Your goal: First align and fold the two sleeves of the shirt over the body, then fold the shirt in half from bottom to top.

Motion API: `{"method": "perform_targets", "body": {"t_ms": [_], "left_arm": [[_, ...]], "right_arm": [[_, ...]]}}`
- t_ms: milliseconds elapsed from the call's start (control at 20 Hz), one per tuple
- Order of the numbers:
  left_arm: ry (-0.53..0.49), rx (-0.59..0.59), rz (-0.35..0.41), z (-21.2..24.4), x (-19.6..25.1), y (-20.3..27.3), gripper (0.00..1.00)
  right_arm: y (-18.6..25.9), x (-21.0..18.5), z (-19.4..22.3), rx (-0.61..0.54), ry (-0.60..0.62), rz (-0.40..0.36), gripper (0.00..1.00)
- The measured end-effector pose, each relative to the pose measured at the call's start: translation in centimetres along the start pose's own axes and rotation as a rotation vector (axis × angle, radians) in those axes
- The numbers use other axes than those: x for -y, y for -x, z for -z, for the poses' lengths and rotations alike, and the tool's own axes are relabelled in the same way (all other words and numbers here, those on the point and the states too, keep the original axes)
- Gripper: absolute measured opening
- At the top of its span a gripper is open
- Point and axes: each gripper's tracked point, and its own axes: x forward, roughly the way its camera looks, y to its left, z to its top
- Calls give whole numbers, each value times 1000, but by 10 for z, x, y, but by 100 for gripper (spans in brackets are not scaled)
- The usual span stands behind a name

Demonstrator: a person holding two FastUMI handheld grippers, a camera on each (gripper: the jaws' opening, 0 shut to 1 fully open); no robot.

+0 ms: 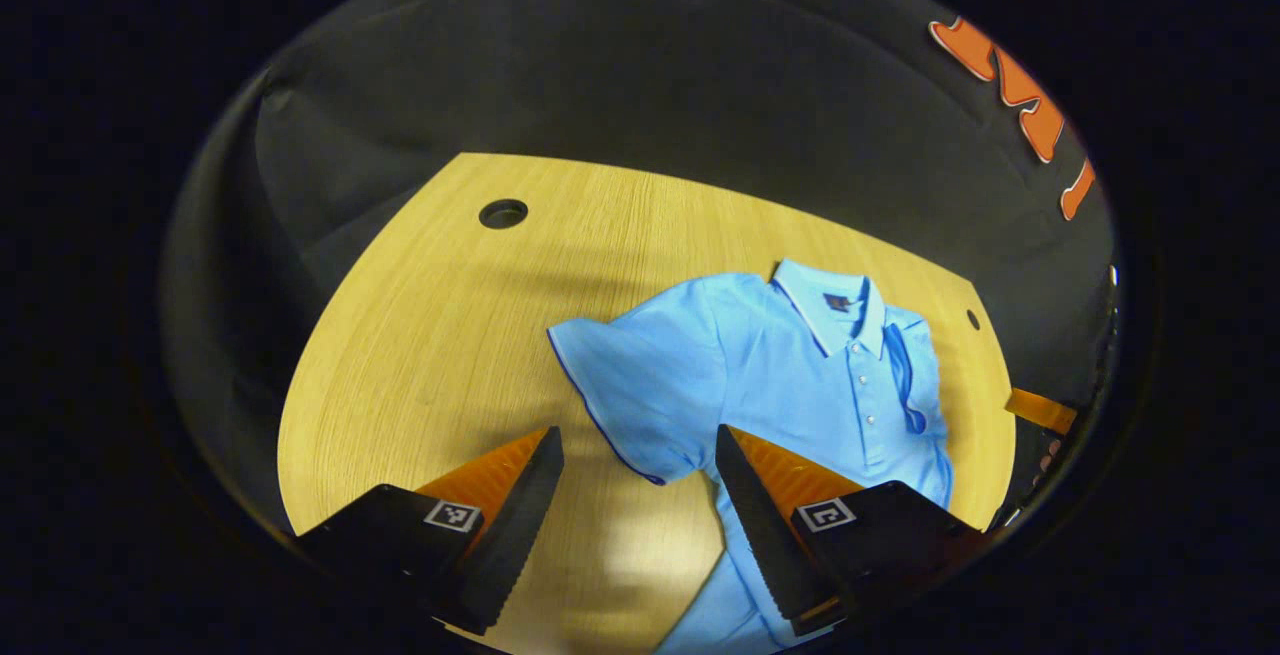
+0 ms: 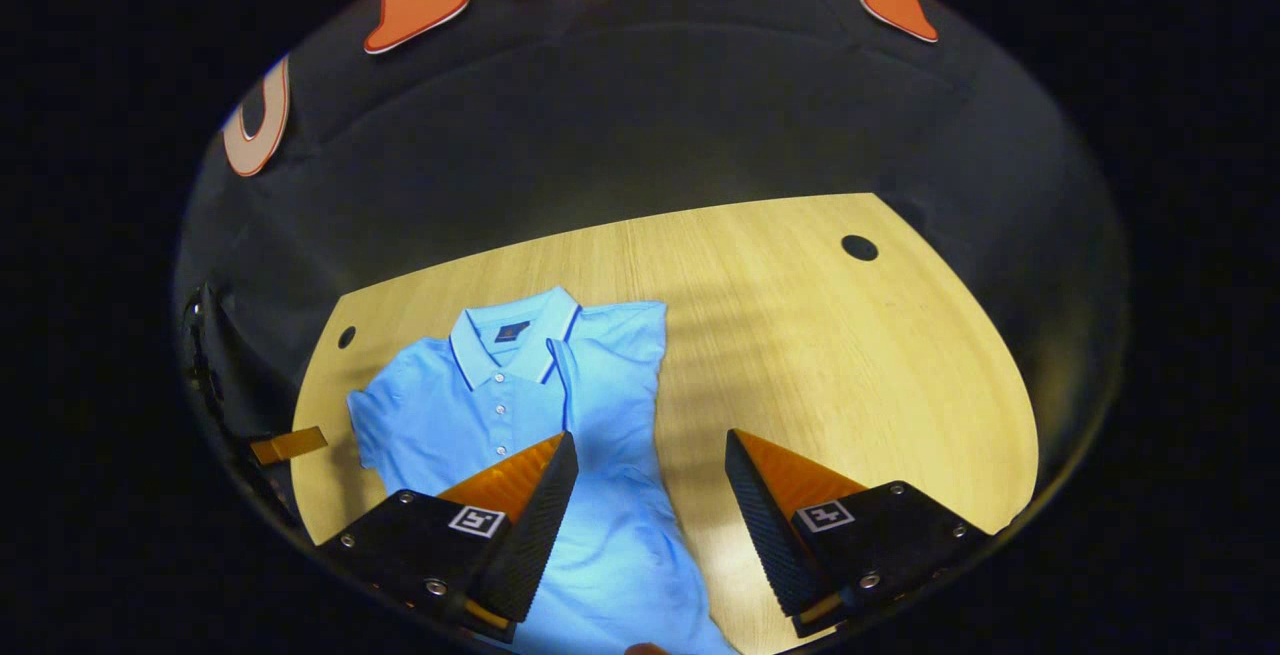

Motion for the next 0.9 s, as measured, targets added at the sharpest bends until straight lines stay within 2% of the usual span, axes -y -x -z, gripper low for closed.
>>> {"method": "perform_targets", "body": {"t_ms": [400, 500, 600, 650, 750, 900], "left_arm": [[-9, -108, -45, -4, -15, -54, 98], [-21, -139, -82, -5, -19, -64, 96], [-66, -153, -151, -9, -29, -74, 92], [-75, -162, -157, -10, -23, -74, 89], [-76, -172, -154, -13, -12, -75, 76], [-72, -167, -147, -12, -2, -80, 21]], "right_arm": [[51, 20, 41, 56, -14, 83, 90], [61, 25, 56, 35, -11, 95, 90], [65, 26, 71, 17, -19, 92, 91], [68, 28, 77, 11, -15, 99, 92], [75, 32, 85, 9, -1, 111, 92], [83, 33, 95, 3, 17, 111, 92]]}}
